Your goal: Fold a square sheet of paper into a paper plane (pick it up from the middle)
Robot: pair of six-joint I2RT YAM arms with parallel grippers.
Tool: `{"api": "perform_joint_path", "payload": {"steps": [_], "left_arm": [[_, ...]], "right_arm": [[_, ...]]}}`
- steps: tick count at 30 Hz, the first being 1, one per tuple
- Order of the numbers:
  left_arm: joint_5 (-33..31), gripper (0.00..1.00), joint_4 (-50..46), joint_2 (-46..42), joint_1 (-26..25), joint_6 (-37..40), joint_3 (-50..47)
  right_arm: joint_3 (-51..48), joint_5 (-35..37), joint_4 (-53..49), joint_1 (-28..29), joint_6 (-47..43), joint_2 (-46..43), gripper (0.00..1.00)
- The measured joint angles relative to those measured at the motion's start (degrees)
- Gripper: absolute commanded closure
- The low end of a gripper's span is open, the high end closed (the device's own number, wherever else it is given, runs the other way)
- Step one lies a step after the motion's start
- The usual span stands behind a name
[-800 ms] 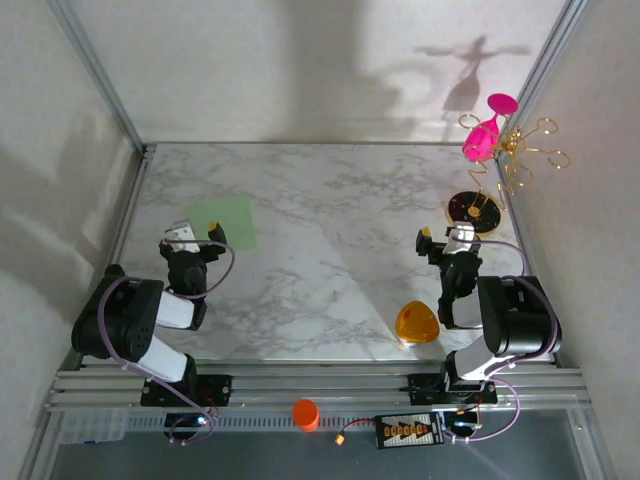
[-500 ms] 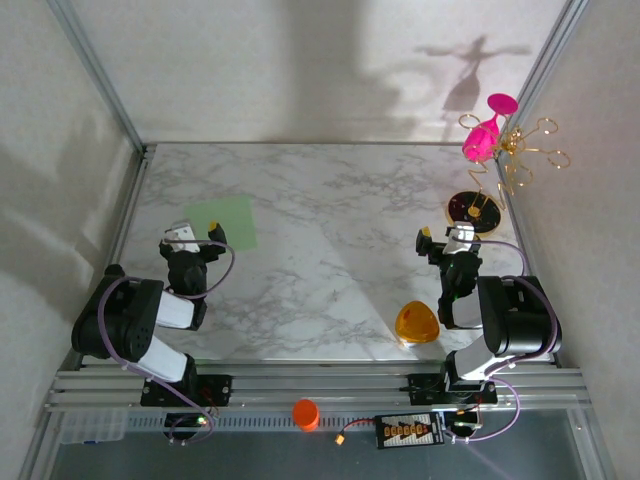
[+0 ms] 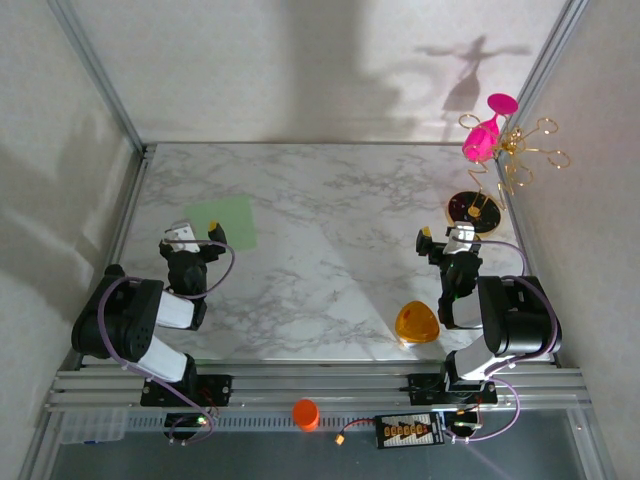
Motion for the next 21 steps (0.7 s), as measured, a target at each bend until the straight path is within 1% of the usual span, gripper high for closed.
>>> {"api": "perform_joint_path", "payload": {"steps": [9,12,15,17,21], "left_arm": [[0.0,0.01,0.02,0.0,-0.02,0.0,0.0],[-0.02,0.01,-0.13,-0.57,-0.02,0.0,-0.04],[-0.35,0.01,-2.56,-4.48,-0.02,0.0,-0.17],[-1.11,0.01,-6.19,-9.42,-0.02,-0.15,0.04],[-2.82,0.01,-17.35,-17.77,-0.26,-4.11,4.39]], "right_arm": [[0.0,-0.61,-0.31,0.0,-0.07,-0.39,0.01],[0.02,-0.48,-3.89,0.0,-0.04,-4.87,0.01],[1.55,-0.07,-10.49,0.02,0.87,-12.22,0.01],[5.64,0.24,-17.66,0.0,3.43,-16.04,0.01],[15.82,-0.26,-31.28,0.02,10.01,-18.49,0.01]]}}
